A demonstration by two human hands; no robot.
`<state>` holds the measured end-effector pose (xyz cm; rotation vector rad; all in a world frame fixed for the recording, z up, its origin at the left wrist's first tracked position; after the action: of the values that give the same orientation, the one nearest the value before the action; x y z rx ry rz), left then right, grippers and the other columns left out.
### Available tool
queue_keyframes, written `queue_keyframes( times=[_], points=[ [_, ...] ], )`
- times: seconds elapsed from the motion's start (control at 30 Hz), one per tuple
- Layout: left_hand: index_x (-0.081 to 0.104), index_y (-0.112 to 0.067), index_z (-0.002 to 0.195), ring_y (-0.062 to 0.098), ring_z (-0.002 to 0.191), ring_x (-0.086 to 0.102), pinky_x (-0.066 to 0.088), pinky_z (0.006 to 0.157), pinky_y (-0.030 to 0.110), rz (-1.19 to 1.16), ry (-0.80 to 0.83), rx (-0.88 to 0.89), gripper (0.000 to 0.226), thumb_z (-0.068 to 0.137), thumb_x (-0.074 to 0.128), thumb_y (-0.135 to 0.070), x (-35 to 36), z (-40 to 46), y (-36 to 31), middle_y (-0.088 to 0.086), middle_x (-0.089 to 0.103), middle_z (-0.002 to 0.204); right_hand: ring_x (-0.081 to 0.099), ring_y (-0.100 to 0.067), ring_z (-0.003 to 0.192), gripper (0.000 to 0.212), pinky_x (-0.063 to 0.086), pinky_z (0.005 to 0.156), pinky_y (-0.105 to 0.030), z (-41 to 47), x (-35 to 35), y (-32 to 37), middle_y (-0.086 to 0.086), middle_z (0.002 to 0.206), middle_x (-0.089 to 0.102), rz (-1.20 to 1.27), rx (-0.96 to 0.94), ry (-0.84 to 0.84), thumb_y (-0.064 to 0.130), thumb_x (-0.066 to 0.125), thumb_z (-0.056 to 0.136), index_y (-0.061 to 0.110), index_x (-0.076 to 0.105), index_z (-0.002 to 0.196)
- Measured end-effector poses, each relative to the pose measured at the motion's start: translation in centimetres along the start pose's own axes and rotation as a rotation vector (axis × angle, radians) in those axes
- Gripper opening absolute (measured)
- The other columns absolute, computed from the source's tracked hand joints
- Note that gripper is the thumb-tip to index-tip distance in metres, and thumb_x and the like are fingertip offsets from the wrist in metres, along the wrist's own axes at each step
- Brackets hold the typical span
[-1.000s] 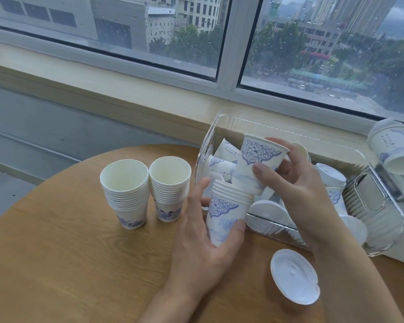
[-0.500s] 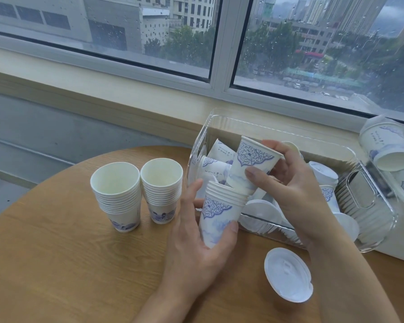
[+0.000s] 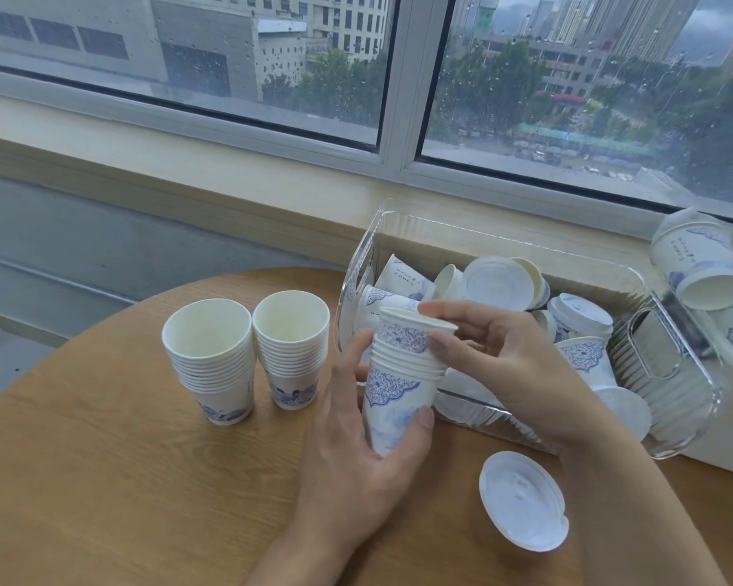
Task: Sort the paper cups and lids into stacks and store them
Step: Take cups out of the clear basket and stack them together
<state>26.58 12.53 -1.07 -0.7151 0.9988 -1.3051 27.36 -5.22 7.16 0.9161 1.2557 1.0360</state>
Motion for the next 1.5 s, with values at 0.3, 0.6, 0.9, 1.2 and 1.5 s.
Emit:
queue_keyframes(
  times=[0.3,0.6,0.9,1.2,1.5],
  points=[
    [0.034,-0.046,0.155,0.026,0.103,0.071,0.059,0.088,0.047,-0.002,0.004,-0.003,0.085,0.081,0.076,-0.05,0.1,0.0,0.1,-0.005,0.061,0.128,0.071,0.007,0.1,0.03,0.051,0.082,-0.01,-0.1,0.2,0.8,0.017,0.104,0.08,-0.104,-0.018,0.009,0.045,0.061,0.09,0.029,0.08,0.107],
    [0.034,-0.047,0.156,0.02,0.114,0.07,0.059,0.094,0.045,0.006,-0.017,0.018,0.087,0.081,0.076,-0.049,0.1,0.0,-0.2,-0.011,0.063,0.135,0.07,-0.041,0.1,0.036,0.058,0.095,-0.057,0.0,-0.4,0.2,0.008,0.103,0.081,-0.165,-0.033,-0.057,0.057,0.082,0.082,0.03,0.083,0.106],
    [0.032,-0.049,0.157,0.023,0.12,0.067,0.057,0.099,0.047,0.005,-0.023,0.004,0.088,0.08,0.077,-0.051,0.1,0.0,0.0,-0.007,0.062,0.14,0.07,-0.001,0.101,0.028,0.053,0.094,-0.026,2.8,-0.9,0.8,0.021,0.103,0.078,-0.406,-0.177,-0.294,0.033,0.083,0.087,0.03,0.078,0.114],
    [0.031,-0.052,0.155,0.016,0.121,0.066,0.057,0.098,0.044,0.02,-0.045,0.007,0.086,0.081,0.075,-0.053,-0.2,0.1,-0.2,-0.014,0.061,0.138,0.069,-0.012,0.105,0.048,0.054,0.099,-0.038,10.2,0.9,0.1,0.011,0.113,0.076,-0.98,-0.063,-0.006,0.041,0.082,0.086,0.027,0.071,0.131],
    [0.031,-0.05,0.156,0.013,0.125,0.063,0.057,0.098,0.043,0.049,-0.038,0.008,0.088,0.081,0.077,-0.05,-0.2,0.1,-0.3,-0.014,0.062,0.141,0.059,-0.014,0.117,0.054,0.049,0.088,-0.034,11.0,1.3,-2.4,0.016,0.126,0.071,-1.098,0.1,0.104,0.046,0.076,0.083,0.041,0.063,0.135]
  ],
)
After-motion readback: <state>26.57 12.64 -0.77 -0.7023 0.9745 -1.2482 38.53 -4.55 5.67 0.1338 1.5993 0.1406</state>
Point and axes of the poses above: each hand's wrist, its own z-axis towards the middle knuckle, its own x-axis out of the palm, y = z × x, the point moved 4 cm from there along z, towards the middle knuckle
